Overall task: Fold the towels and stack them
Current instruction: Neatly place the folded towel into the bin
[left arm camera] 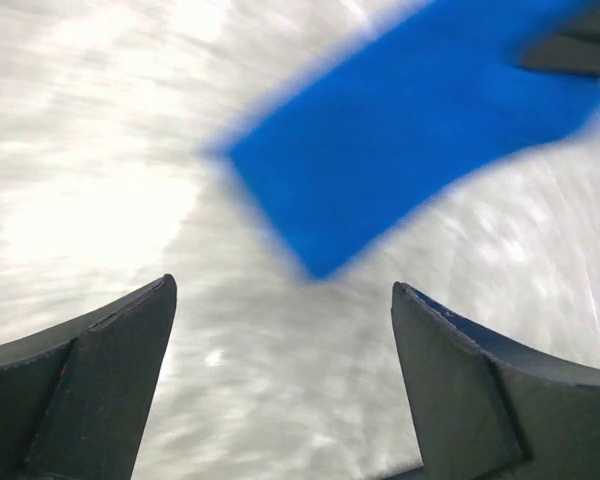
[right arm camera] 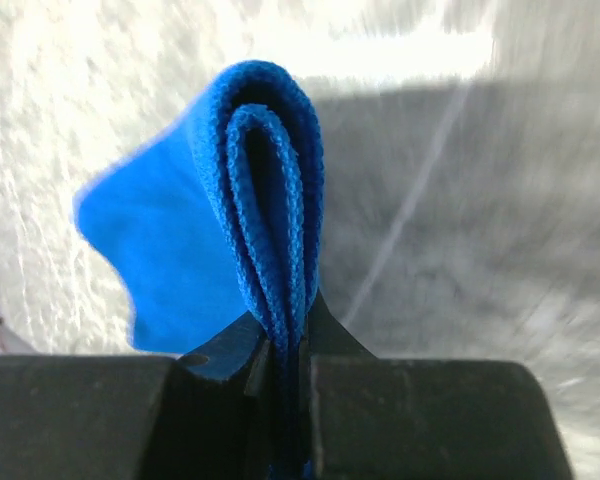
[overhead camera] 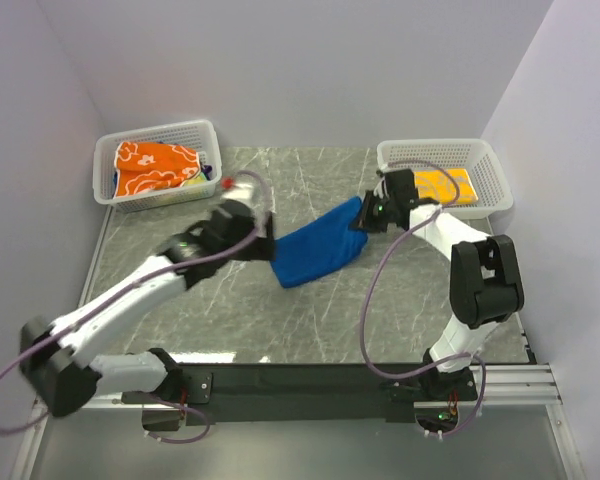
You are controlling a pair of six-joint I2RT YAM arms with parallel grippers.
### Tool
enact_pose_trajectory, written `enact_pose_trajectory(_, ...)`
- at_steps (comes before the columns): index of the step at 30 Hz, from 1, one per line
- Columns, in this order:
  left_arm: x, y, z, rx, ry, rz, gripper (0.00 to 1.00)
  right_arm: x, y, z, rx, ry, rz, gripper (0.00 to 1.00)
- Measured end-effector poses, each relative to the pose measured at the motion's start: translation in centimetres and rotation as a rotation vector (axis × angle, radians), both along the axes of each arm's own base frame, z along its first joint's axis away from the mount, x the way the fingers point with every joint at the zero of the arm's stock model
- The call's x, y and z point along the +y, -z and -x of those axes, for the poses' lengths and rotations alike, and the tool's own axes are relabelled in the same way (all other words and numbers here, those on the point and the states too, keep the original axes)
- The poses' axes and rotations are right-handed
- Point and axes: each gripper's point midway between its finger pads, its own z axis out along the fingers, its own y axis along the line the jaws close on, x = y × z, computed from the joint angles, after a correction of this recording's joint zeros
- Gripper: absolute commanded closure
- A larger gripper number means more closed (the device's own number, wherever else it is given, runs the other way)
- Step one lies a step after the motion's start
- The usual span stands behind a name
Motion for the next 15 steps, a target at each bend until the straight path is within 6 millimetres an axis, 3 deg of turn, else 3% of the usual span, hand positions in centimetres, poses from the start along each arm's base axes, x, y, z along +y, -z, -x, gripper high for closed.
enact_pose_trajectory(4,8.4,-3.5,-2.1,-0.105,-0.187,-0.007,0.00,-0.9,-4.0,-4.3,-0.089,-0.032,0.063,1.00)
enact_pose_trajectory(7,12.7,-3.8,-2.4,-0.160,-0.286,-0.027,0.01,-1.8,-5.9,-7.5,-0.135,-0.048,0.116,1.00)
enact_pose_trajectory(10,14.5,-1.2,-2.1,-0.133,-0.322,-0.069,0.01,-3.2,-6.8,-10.2,-0.153,-0.053,0.191,1.00)
enact_pose_trajectory(13,15.9,2.7,-1.8,-0.043,-0.347,-0.141,0.01,-4.9,-7.5,-12.2,-0.161,-0.050,0.273,1.00)
enact_pose_trajectory(15,16.4,3.7,-2.1,-0.012,-0.359,-0.166,0.01,-6.2,-8.2,-13.2,-0.171,-0.040,0.320,1.00)
